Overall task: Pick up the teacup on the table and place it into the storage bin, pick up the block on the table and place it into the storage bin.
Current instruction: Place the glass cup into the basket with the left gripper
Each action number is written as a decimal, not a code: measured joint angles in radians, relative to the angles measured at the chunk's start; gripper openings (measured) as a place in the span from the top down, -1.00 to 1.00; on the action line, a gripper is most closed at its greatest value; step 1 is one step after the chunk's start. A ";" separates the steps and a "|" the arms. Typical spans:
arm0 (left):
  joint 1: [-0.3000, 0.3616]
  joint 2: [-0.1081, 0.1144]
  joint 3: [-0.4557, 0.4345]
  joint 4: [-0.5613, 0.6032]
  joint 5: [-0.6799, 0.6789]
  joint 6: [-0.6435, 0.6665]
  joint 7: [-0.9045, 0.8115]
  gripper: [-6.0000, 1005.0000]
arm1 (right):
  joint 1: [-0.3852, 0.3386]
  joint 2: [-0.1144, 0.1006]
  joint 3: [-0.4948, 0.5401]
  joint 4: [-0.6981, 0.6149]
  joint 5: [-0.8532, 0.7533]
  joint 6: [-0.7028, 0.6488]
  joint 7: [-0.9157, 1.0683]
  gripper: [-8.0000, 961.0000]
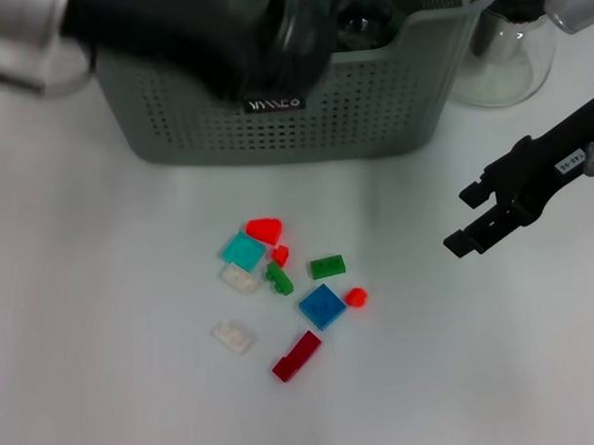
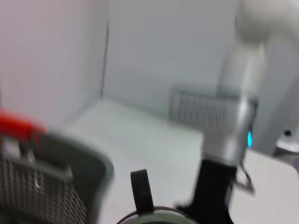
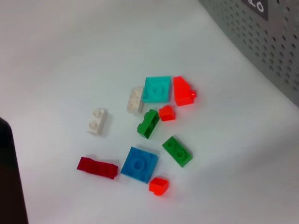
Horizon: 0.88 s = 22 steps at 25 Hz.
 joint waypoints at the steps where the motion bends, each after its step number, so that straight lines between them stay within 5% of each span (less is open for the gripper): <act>1: -0.036 0.011 -0.012 0.015 -0.008 -0.007 -0.025 0.91 | 0.001 0.000 0.000 -0.002 0.000 -0.001 0.003 -0.84; 7: -0.237 0.121 -0.006 -0.112 0.136 -0.166 -0.175 0.91 | 0.003 0.000 0.000 -0.004 -0.001 -0.002 0.008 -0.84; 12: -0.460 0.249 0.001 -0.582 0.355 -0.284 -0.224 0.90 | 0.003 -0.004 0.000 -0.005 -0.001 -0.002 0.010 -0.84; 14: -0.520 0.275 0.003 -0.730 0.420 -0.333 -0.220 0.90 | 0.003 -0.006 0.000 -0.004 -0.001 -0.002 0.011 -0.84; 17: -0.572 0.277 0.015 -0.847 0.523 -0.402 -0.220 0.90 | 0.007 -0.008 -0.003 -0.001 -0.001 -0.002 0.012 -0.84; 22: -0.584 0.213 0.076 -0.862 0.658 -0.493 -0.231 0.90 | 0.011 -0.011 -0.008 0.002 -0.001 -0.003 0.018 -0.84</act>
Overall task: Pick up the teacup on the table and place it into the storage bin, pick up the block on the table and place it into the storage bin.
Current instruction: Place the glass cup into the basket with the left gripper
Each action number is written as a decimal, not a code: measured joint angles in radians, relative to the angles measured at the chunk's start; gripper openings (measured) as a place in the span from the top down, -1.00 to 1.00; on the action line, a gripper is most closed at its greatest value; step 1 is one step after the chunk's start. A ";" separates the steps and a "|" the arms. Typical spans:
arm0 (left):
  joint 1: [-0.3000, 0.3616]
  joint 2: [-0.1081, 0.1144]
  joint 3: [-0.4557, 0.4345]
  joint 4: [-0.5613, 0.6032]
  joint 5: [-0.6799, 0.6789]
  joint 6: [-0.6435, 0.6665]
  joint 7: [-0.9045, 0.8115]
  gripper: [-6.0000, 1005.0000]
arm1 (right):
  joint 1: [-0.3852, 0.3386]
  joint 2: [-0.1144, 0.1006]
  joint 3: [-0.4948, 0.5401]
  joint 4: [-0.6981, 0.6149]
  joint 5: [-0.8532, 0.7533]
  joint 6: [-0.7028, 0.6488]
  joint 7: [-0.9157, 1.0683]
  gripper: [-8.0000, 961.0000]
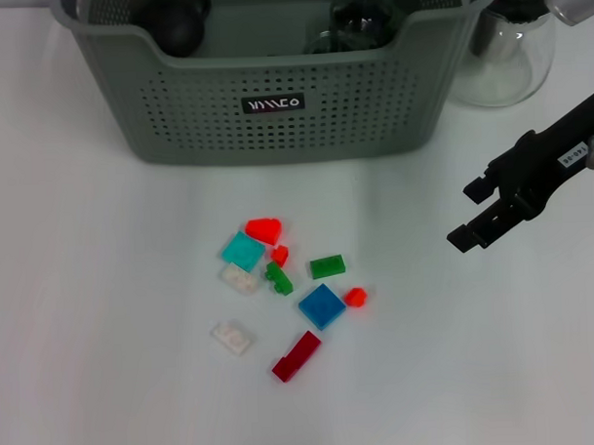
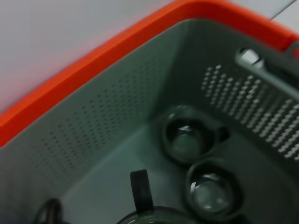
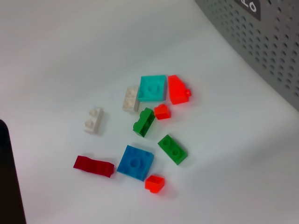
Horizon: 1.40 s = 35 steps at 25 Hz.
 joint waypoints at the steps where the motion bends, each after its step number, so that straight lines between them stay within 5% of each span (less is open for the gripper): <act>1: 0.003 -0.017 0.005 0.000 0.027 -0.023 -0.001 0.90 | 0.000 0.000 0.000 0.000 0.000 0.000 0.000 -0.84; 8: 0.013 -0.071 0.016 -0.020 0.079 -0.110 0.014 0.90 | -0.008 0.001 -0.001 0.001 0.000 0.003 -0.005 -0.84; 35: 0.030 -0.131 0.019 -0.074 0.064 -0.192 0.115 0.90 | 0.001 0.001 -0.018 0.014 -0.026 0.011 -0.012 -0.84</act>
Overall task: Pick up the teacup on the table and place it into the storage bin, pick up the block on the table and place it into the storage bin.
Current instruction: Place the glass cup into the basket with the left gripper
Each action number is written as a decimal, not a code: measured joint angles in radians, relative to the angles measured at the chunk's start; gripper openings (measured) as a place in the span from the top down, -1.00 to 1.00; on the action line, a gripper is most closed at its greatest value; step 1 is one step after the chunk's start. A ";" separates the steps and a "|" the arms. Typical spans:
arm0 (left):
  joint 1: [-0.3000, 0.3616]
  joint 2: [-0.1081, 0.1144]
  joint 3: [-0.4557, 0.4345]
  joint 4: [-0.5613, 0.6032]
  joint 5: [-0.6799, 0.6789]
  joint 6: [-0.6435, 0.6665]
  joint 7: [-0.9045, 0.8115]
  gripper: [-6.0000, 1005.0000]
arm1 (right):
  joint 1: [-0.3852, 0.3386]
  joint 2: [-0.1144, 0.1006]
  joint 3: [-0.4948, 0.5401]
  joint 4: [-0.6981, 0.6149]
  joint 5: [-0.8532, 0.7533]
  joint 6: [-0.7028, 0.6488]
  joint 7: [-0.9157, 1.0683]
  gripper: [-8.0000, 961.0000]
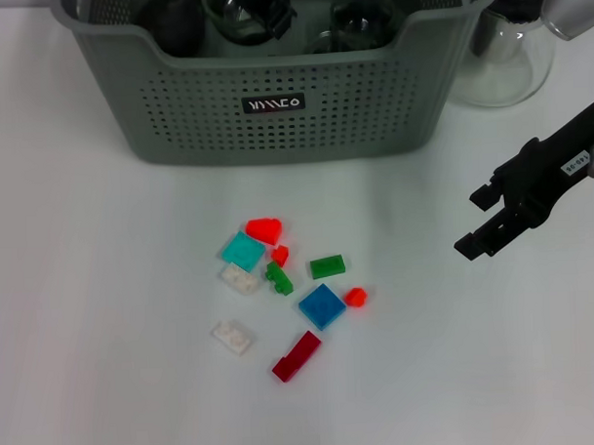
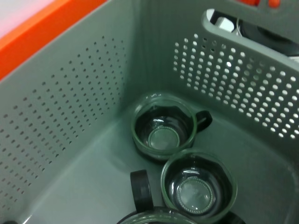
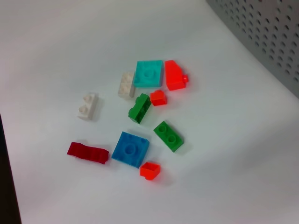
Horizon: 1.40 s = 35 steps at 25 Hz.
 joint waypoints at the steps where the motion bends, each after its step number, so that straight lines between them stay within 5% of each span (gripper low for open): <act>1: 0.000 -0.001 0.004 -0.005 0.001 -0.003 0.001 0.90 | 0.000 0.000 0.000 0.000 0.000 0.000 0.000 -0.84; 35: 0.000 -0.016 0.050 -0.017 0.006 -0.003 -0.003 0.90 | -0.001 0.001 0.000 -0.001 0.000 -0.001 0.000 -0.84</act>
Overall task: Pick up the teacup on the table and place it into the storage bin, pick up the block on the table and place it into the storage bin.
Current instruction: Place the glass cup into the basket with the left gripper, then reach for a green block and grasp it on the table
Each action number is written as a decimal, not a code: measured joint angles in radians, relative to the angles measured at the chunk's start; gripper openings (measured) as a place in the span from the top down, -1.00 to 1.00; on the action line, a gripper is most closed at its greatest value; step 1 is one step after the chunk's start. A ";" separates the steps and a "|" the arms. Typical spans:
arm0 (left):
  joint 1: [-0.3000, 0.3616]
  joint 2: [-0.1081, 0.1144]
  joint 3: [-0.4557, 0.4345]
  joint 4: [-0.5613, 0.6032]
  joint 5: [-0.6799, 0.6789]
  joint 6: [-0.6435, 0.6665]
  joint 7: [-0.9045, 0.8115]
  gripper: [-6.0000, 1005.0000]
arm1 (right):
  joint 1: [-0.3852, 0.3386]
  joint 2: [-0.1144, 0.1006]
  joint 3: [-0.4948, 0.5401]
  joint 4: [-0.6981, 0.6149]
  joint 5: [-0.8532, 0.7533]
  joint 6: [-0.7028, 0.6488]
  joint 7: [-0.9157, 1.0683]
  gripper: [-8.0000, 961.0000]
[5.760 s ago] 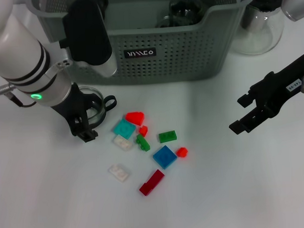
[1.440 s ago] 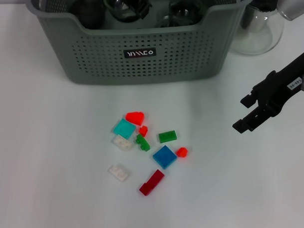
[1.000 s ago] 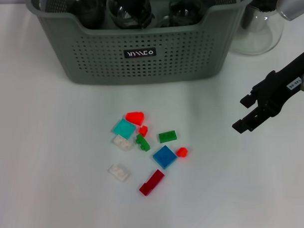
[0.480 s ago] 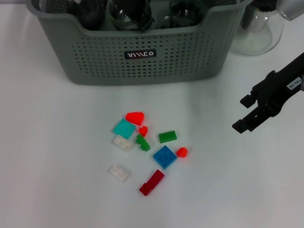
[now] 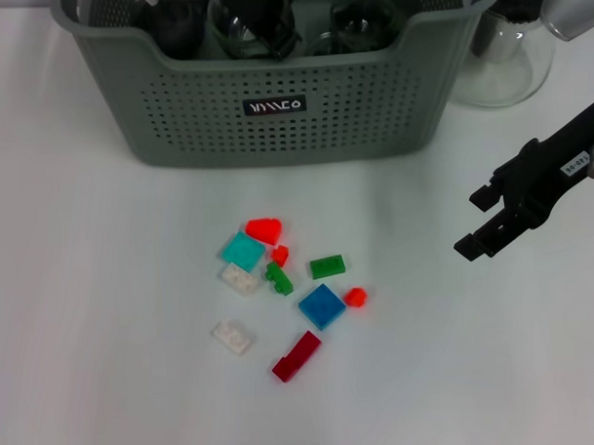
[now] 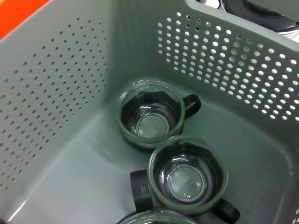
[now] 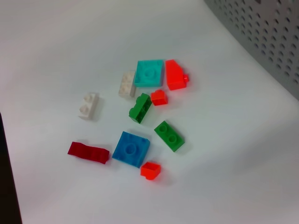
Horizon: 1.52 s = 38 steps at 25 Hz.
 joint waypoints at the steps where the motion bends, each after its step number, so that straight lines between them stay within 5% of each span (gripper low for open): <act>1: 0.000 0.001 0.000 0.000 0.000 0.000 0.000 0.90 | 0.000 0.000 0.000 0.000 0.000 0.000 0.000 -0.84; 19: 0.000 0.004 0.000 0.004 0.003 -0.003 0.005 0.86 | 0.002 -0.001 0.000 0.000 0.000 0.002 0.000 -0.84; 25: 0.002 0.004 0.000 0.010 0.003 -0.003 0.005 0.65 | 0.002 -0.003 0.001 0.000 0.000 0.002 0.000 -0.84; 30: 0.015 0.005 0.000 0.043 0.003 0.004 0.005 0.25 | 0.002 -0.004 0.006 0.000 0.000 0.002 0.000 -0.84; 38: 0.075 0.007 -0.041 0.278 -0.011 0.078 -0.035 -0.19 | 0.000 -0.012 0.011 -0.008 0.000 0.003 0.001 -0.84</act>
